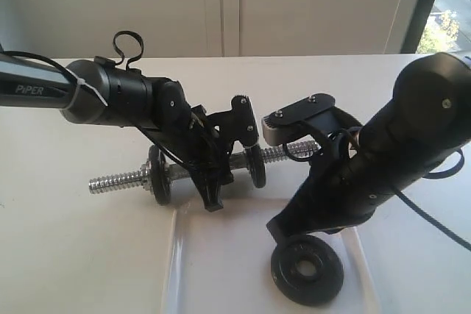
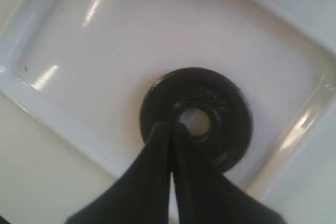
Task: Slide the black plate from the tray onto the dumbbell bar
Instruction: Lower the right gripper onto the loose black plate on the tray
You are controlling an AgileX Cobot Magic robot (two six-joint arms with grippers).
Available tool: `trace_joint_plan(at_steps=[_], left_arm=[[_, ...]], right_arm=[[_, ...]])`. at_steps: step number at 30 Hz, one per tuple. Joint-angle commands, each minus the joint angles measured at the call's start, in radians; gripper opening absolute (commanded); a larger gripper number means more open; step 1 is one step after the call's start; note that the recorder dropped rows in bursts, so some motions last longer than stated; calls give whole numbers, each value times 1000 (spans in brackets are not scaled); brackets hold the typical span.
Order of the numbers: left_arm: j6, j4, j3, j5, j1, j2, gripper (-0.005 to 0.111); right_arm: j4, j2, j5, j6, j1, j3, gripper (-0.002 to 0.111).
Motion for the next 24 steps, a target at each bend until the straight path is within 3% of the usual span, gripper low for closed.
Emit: trace_joint_plan(at_steps=[1, 3, 7, 9, 24], left_arm=[[-5, -19, -19, -76, 5, -75, 0], [-5, -19, -19, -78, 5, -77, 0], [-5, -19, -19, -78, 5, -77, 0], [-5, -19, -19, -78, 5, -79, 0], [-5, -19, -19, -70, 5, -99, 0]], right_arm=[[16, 18, 14, -40, 0, -3, 17], [14, 19, -6, -47, 0, 1, 35], [1, 24, -51, -69, 0, 14, 88], [1, 32, -57, -71, 0, 27, 105], [-31, 202, -154, -41, 0, 80, 105]])
